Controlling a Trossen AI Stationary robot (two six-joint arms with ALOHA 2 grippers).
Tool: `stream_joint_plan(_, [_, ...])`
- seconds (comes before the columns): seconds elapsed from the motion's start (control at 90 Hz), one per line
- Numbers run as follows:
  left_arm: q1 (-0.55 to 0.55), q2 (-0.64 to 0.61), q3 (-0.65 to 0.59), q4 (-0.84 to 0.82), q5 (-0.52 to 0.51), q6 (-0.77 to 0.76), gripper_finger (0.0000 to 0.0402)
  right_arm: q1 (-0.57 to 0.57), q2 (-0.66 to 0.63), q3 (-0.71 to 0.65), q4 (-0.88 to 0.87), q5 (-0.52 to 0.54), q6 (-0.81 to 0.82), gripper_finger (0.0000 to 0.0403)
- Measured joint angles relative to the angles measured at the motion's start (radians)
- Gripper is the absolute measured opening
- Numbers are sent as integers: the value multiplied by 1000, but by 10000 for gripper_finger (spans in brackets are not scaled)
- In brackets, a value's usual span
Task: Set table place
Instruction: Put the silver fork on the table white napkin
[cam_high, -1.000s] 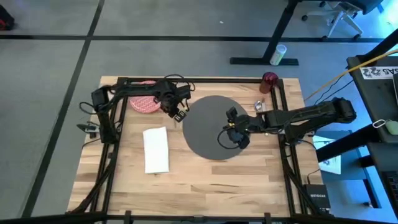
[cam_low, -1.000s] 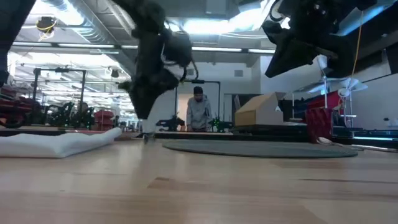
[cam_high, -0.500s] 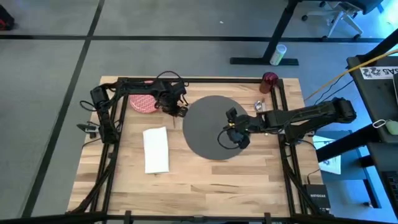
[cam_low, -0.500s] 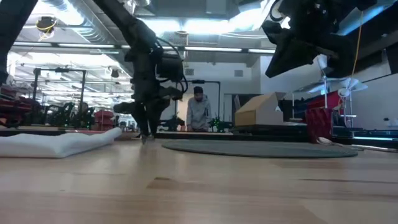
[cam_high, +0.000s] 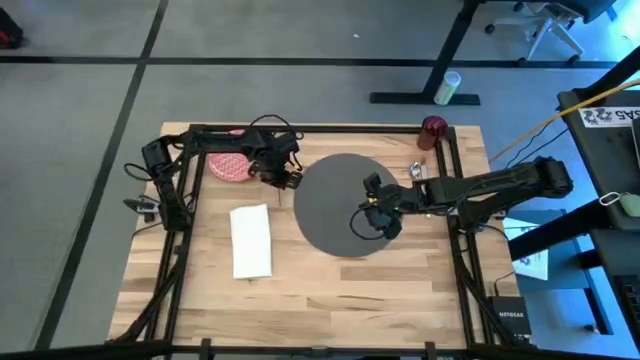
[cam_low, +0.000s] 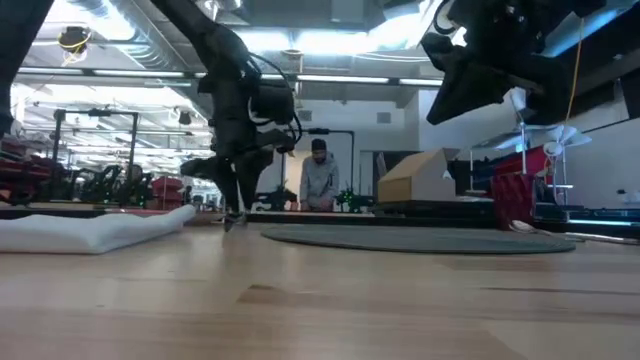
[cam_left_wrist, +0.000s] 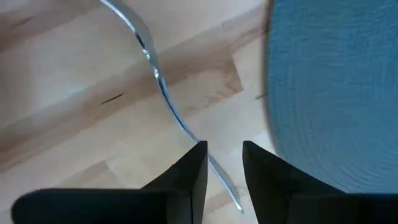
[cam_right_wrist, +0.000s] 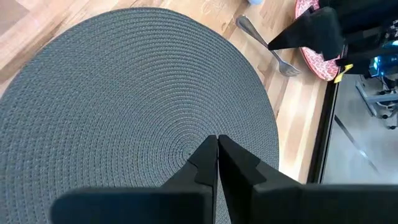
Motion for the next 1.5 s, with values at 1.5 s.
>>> stream_joint_plan(1.5, [-35,-29,39,-319,-130,214,0,0,0,0,-2,0,1,0])
